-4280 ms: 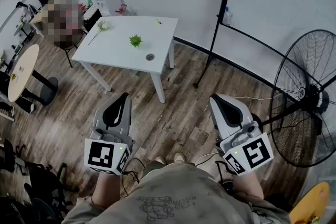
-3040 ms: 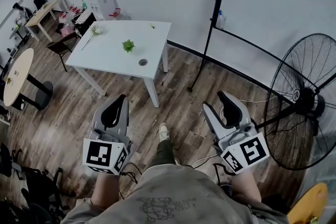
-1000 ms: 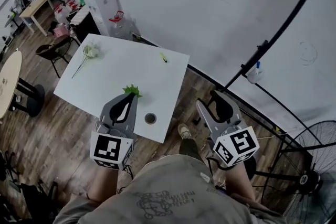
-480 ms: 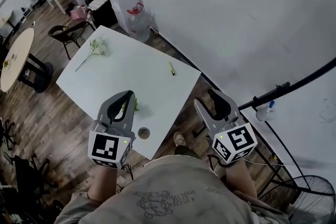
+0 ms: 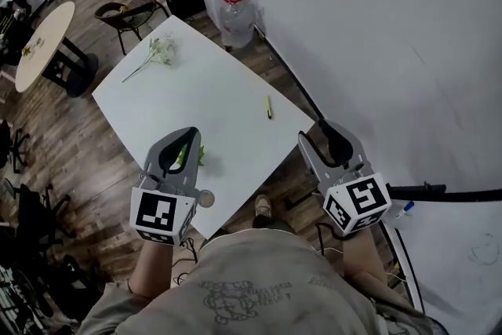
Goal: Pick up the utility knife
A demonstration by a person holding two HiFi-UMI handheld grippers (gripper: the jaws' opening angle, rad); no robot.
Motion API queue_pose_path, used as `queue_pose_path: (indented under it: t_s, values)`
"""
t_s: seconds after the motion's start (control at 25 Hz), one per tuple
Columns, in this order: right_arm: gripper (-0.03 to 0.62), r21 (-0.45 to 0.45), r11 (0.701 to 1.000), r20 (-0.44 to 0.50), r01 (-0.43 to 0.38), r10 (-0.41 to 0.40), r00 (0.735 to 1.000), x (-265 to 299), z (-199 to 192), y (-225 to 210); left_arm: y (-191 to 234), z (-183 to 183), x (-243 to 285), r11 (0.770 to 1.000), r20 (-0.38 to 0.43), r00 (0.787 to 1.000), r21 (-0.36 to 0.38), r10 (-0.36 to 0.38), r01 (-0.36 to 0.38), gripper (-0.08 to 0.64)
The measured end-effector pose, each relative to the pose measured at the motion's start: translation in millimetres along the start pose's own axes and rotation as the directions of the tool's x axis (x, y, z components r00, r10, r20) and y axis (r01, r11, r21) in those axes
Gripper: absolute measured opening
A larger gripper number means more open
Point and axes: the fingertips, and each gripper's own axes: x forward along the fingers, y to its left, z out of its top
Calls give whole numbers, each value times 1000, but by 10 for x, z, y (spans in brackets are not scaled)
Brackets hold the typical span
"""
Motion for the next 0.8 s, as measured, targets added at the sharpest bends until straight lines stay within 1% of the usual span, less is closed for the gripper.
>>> queue_pose_path:
  t_s: [0.2, 0.36, 0.56, 0.8]
  values:
    - [199, -31, 997, -45, -76, 75, 996, 288, -96, -31, 113, -104, 38, 997, -26, 997, -11, 71, -71, 0]
    - [199, -34, 993, -67, -113, 110, 992, 462, -166, 11, 210, -164, -26, 993, -40, 993, -10, 113, -114, 0]
    - [199, -27, 993, -104, -118, 115, 988, 629, -258, 58, 355, -280, -156, 987, -72, 986, -37, 151, -154, 0]
    - [189, 49, 995, -140, -83, 89, 986, 781, -424, 121, 504, -452, -224, 990, -79, 988, -41, 133, -137, 0]
